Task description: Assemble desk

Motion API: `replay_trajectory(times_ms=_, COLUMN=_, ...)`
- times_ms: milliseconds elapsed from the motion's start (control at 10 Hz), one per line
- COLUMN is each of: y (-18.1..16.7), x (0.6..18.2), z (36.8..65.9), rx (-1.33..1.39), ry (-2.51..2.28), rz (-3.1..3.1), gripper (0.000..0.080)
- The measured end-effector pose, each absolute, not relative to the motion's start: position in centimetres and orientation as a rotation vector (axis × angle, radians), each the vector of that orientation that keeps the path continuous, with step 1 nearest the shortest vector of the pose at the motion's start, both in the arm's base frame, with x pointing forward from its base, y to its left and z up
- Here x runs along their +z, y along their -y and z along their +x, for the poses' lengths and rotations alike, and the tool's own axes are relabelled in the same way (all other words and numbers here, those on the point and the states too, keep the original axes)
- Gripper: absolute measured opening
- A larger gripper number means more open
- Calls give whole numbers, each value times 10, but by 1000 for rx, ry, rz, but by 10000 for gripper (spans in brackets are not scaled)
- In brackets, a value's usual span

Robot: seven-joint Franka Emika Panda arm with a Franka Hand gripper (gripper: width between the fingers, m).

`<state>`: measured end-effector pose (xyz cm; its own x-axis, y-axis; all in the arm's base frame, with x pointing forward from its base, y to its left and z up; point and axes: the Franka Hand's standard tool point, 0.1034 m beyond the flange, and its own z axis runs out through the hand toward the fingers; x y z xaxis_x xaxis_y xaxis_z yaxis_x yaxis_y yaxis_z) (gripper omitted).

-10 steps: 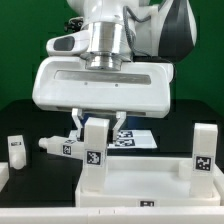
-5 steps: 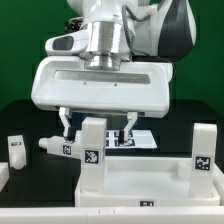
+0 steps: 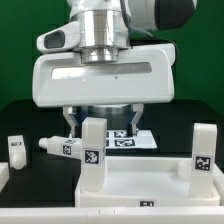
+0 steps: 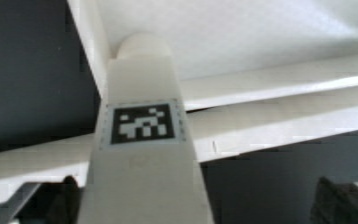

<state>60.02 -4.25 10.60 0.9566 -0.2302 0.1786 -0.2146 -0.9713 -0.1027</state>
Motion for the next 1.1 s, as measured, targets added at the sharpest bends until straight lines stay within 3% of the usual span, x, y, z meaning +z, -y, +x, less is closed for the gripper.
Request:
replay_trajectory(times_ms=100, y=42, x=108, z=601, rx=-189, ry=-343, rz=-3009, gripper=649)
replay_trajectory(times_ms=600, y=48, x=110, z=607, rx=-187, ry=-352, rz=-3010, gripper=619)
replay_trajectory(times_ms=800, y=49, x=109, z=607, rx=-182, ry=-434, rz=-2996, gripper=285)
replay_trajectory(times_ms=1100, y=49, x=109, z=607, rx=-163, ry=-751, rz=-2920, gripper=285)
